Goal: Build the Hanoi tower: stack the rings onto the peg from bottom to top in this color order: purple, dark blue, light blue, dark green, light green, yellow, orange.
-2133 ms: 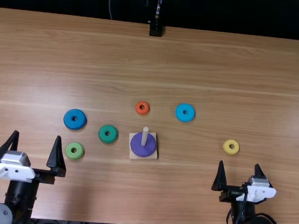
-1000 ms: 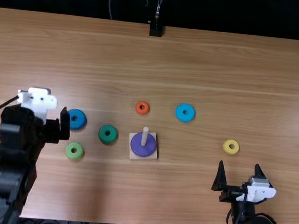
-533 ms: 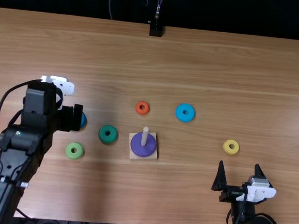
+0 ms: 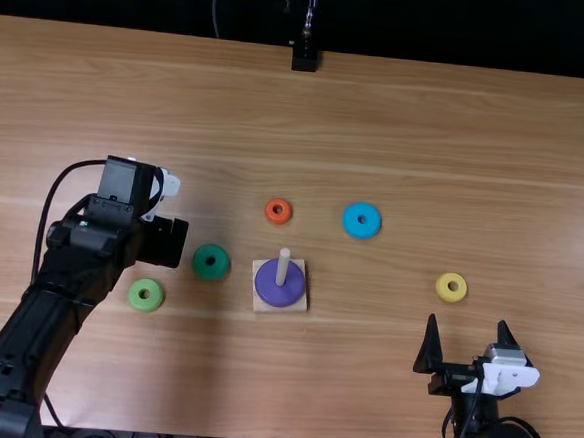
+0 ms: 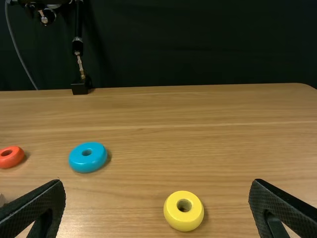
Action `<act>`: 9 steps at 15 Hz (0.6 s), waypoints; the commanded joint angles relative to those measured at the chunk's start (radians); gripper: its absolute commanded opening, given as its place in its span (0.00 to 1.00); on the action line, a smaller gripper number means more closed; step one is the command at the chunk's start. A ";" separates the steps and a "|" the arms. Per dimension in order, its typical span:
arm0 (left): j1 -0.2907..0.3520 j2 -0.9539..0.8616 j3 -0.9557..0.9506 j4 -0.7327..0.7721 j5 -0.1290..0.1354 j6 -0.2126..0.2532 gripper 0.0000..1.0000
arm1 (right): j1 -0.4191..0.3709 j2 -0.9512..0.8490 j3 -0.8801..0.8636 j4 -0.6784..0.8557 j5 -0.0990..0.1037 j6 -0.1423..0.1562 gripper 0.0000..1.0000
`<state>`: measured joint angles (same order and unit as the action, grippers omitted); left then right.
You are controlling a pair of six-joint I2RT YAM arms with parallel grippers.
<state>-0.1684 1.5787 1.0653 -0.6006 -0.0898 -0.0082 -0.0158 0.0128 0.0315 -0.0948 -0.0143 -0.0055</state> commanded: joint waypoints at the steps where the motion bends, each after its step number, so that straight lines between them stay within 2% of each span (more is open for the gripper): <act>1: 0.017 0.035 0.065 -0.005 0.005 -0.018 1.00 | -0.007 -0.013 -0.015 -0.015 0.007 -0.006 1.00; 9: 0.050 0.202 0.134 -0.014 0.005 -0.018 1.00 | -0.007 -0.013 -0.015 -0.015 0.007 -0.006 1.00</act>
<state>-0.1291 1.7588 1.1637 -0.6125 -0.0898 -0.0235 -0.0158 0.0128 0.0315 -0.0952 -0.0147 -0.0059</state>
